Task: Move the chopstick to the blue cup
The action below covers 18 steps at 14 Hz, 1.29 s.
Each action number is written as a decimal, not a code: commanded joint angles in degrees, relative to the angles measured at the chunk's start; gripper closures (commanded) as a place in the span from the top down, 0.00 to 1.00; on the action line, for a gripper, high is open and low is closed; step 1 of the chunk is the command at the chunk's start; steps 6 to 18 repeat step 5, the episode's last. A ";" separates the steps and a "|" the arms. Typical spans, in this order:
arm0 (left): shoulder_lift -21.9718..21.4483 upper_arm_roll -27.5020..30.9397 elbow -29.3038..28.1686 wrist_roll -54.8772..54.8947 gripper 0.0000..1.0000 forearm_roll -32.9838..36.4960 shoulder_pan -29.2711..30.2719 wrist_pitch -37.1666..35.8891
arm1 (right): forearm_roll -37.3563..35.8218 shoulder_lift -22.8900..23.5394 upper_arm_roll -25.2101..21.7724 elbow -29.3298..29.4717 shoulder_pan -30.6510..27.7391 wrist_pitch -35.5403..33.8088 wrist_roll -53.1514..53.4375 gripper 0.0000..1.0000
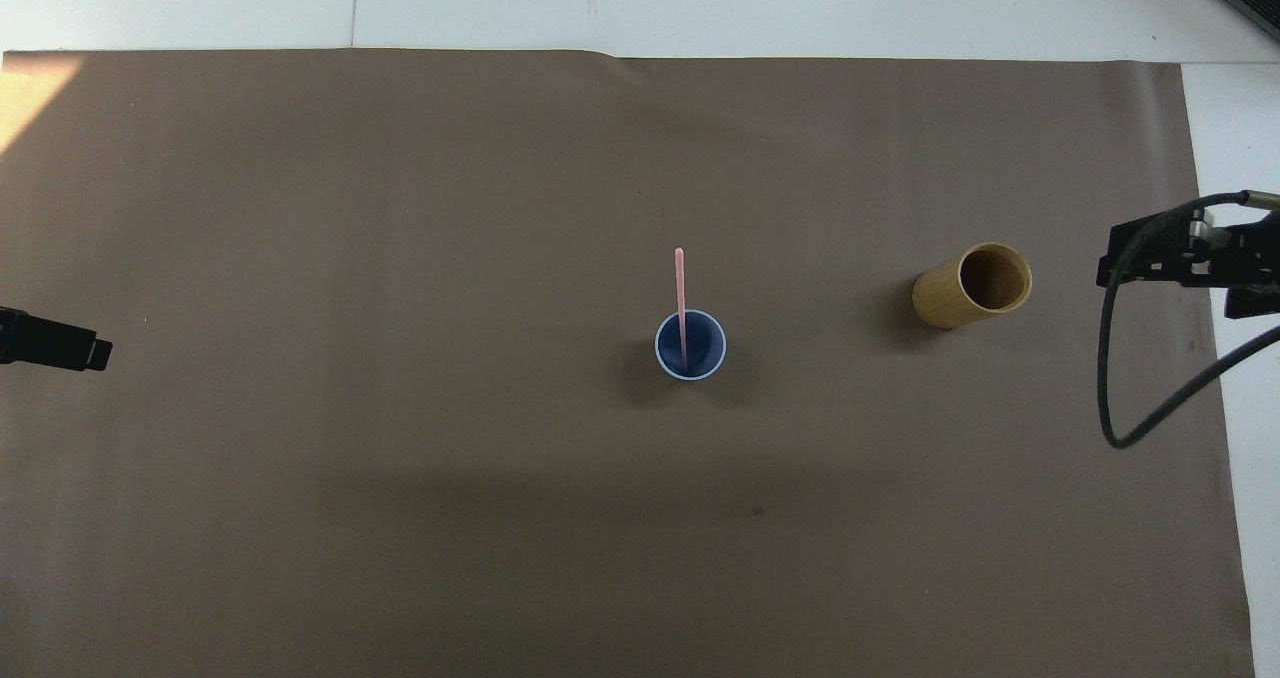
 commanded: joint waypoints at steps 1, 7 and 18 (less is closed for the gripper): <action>-0.76 -0.22 -0.79 -0.59 1.00 0.47 0.21 0.13 | 1.62 -1.69 0.26 -2.27 -0.97 -0.01 -2.99 1.00; -0.76 -0.14 -0.79 -0.59 1.00 0.47 0.21 0.04 | 1.53 -1.78 0.18 -2.63 -1.23 -0.01 -4.32 1.00; -0.76 -0.14 -0.79 -0.59 1.00 0.47 0.21 0.04 | 1.53 -1.78 0.18 -2.63 -1.23 -0.01 -4.32 1.00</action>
